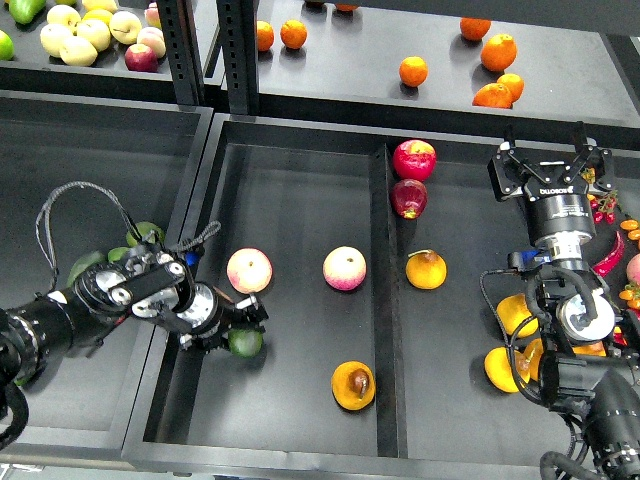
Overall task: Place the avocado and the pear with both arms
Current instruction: 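Carry the avocado into the avocado bin and open the left gripper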
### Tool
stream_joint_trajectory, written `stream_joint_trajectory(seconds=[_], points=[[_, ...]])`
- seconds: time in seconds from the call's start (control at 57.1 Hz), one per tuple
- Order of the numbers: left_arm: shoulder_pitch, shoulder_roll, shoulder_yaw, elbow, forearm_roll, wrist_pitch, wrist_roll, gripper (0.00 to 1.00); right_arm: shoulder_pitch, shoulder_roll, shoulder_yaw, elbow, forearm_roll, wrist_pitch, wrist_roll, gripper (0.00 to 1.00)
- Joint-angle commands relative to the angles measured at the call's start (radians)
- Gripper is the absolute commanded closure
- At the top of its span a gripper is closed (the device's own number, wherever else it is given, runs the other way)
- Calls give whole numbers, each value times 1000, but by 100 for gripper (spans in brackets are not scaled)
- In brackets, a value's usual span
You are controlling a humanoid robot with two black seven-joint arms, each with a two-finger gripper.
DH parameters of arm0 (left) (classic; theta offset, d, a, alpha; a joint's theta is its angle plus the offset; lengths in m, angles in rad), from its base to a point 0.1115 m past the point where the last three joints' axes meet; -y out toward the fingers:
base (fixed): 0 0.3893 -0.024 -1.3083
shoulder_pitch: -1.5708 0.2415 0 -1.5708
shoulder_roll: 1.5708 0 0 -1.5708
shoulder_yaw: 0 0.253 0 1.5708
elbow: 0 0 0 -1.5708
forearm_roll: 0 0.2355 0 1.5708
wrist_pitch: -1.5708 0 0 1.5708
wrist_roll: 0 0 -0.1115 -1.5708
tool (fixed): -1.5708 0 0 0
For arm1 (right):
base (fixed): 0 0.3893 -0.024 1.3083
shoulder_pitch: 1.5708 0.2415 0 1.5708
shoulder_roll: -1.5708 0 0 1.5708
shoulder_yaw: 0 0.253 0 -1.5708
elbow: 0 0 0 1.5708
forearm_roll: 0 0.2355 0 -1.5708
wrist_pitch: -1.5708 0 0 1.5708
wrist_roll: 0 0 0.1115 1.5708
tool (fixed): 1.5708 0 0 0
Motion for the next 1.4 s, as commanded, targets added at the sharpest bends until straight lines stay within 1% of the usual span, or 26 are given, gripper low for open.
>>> stream_joint_trajectory(seconds=[0.0, 0.245, 0.455, 0.578, 0.7, 0.945, 1.015, 1.173, 1.383], points=[[-23, 69, -31, -2, -10, 0, 0, 67, 0, 0, 0, 0, 0, -1, -1, 1], [-17, 236, -37, -42, -62, 0, 0, 66, -5, 0, -2, 0, 2, 1, -4, 1], [3, 314, -37, -44, -78, 0, 0, 65, -5, 1, -5, 0, 0, 3, -6, 1], [6, 325, -36, -30, -99, 0, 0, 65, -3, 1, -8, 0, 0, 3, -6, 1], [4, 327, -30, 28, -109, 0, 0, 64, -3, 1, -5, -2, 2, 3, -6, 1], [-5, 327, -16, 108, -109, 0, 0, 64, -3, 1, -2, 0, 0, 16, -6, 1], [3, 327, -11, 140, -107, 0, 0, 64, -5, 1, -2, 0, 0, 16, -6, 1], [32, 313, 7, 252, -109, 0, 0, 63, -5, 1, 0, 0, 2, 21, -6, 1], [50, 293, 32, 300, -109, 0, 0, 62, -3, 1, 0, 1, 2, 26, -6, 1]])
